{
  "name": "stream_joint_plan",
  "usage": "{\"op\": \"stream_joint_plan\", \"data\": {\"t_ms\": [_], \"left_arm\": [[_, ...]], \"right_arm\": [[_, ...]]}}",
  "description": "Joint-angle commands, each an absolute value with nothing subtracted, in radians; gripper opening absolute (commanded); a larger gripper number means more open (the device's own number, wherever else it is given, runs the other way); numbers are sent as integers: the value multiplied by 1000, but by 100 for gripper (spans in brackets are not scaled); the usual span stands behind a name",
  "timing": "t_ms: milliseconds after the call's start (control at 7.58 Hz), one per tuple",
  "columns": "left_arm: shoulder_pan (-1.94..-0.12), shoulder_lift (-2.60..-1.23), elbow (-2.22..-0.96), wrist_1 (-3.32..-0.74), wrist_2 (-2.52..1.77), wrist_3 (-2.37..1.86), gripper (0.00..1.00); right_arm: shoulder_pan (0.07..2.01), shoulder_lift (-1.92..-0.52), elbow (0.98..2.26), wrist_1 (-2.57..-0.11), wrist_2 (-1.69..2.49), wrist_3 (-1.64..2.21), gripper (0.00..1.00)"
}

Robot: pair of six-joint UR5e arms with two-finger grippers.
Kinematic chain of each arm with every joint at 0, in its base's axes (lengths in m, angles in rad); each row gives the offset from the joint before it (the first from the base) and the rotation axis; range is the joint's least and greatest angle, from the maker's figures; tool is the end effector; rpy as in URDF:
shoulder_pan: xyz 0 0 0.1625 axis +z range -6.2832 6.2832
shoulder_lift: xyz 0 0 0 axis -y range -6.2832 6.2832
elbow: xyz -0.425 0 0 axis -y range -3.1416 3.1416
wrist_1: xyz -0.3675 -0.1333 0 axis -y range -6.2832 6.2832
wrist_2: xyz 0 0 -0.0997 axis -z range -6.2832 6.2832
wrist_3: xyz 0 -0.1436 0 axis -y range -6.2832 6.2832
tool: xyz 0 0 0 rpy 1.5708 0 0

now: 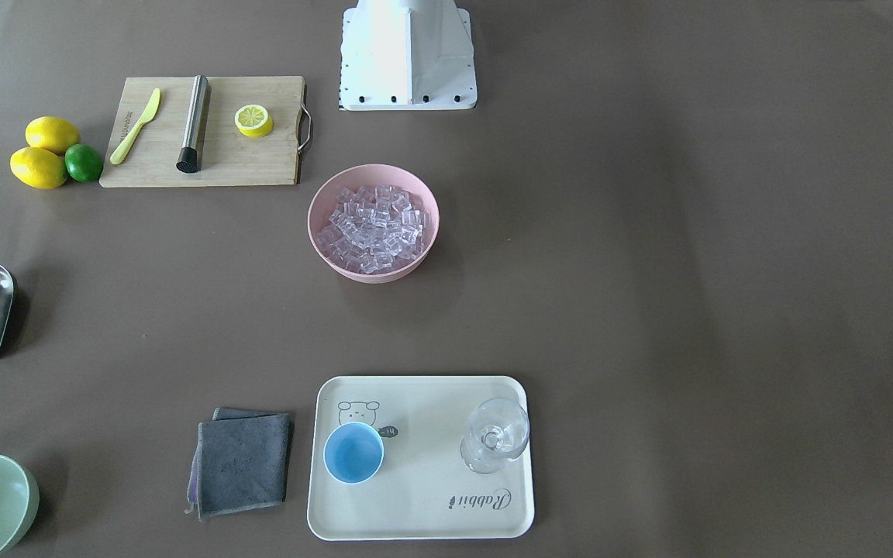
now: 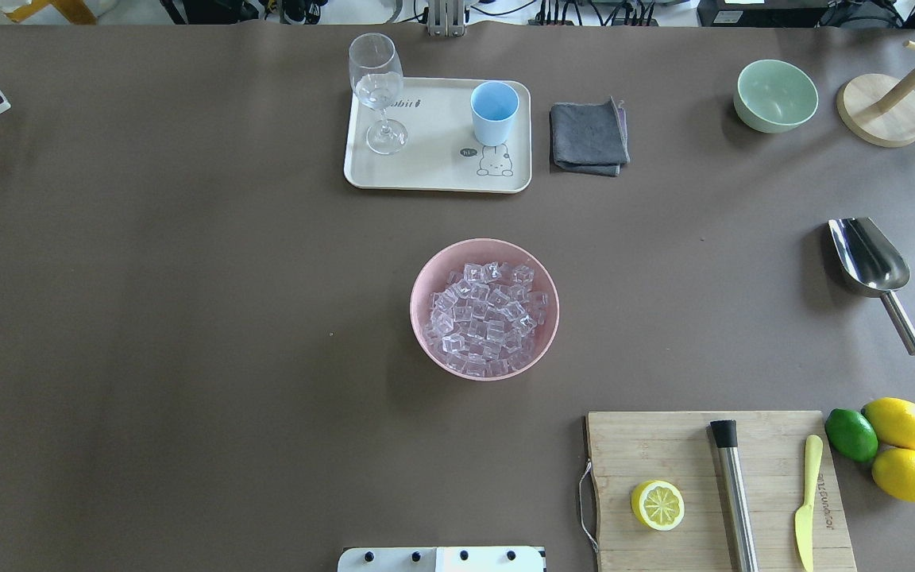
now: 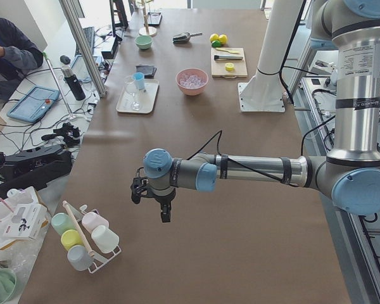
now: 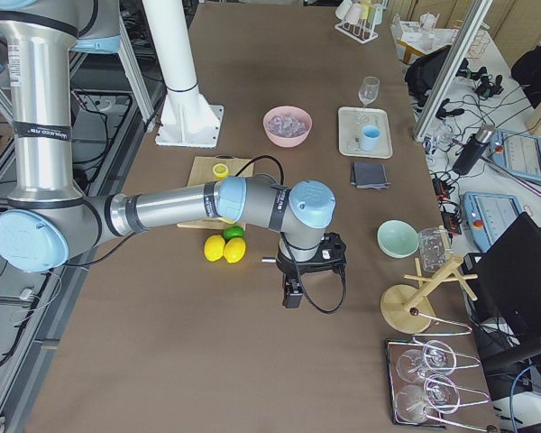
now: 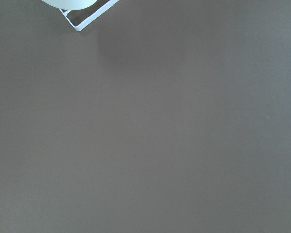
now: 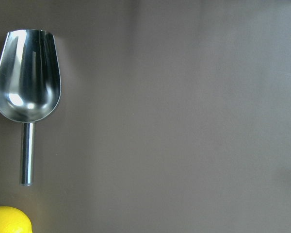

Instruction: Put ice in cup with scoop

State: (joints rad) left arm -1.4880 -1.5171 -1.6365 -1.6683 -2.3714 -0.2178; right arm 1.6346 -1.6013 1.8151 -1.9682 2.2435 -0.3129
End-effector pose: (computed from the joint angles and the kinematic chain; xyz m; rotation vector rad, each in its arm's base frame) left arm 0.0075 -0.4556 0.6710 -0.0173 0.8065 -0.0838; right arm 0.0707 -0.4200 0.6380 -0.0480 -0.6928 -0.1773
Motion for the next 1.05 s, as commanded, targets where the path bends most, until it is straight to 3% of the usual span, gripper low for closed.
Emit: {"op": "stream_joint_plan", "data": {"t_ms": [0, 659, 923], "left_arm": [[-1486, -1519, -1637, -1667, -2372, -218, 99], [-1412, -1534, -1647, -1699, -2381, -166, 98], [-1315, -1549, -1652, -1884, -2391, -116, 98]], "right_arm": [[1635, -1603, 1804, -1910, 2201, -313, 100], [1635, -1614, 1755, -1816, 2201, -311, 100], [1635, -1624, 1767, -1816, 2215, -313, 100]]}}
